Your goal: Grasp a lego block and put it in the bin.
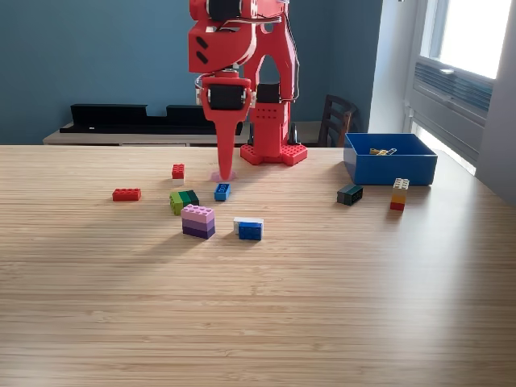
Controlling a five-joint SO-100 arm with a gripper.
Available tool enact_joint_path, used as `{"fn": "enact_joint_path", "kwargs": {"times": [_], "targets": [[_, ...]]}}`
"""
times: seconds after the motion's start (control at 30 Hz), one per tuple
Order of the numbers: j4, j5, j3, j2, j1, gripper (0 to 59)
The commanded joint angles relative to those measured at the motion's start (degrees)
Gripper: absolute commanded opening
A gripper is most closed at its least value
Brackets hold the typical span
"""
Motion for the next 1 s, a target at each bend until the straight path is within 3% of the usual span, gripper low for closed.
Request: {"fn": "enact_joint_path", "kwargs": {"times": [0.03,0.13,0.33,0.63,1.0], "targets": [[-2.81,0.97,2.90,3.60,-5.36,36.0],[-5.71,1.76,3.87,3.43,-6.24,36.1],[-11.69,0.79,4.75,2.20,-5.19,30.9],[-11.34,-0.26,-0.62,-10.99,-3.25,26.4],[-10.55,0.88,-6.86,-17.84,-2.55,25.9]]}}
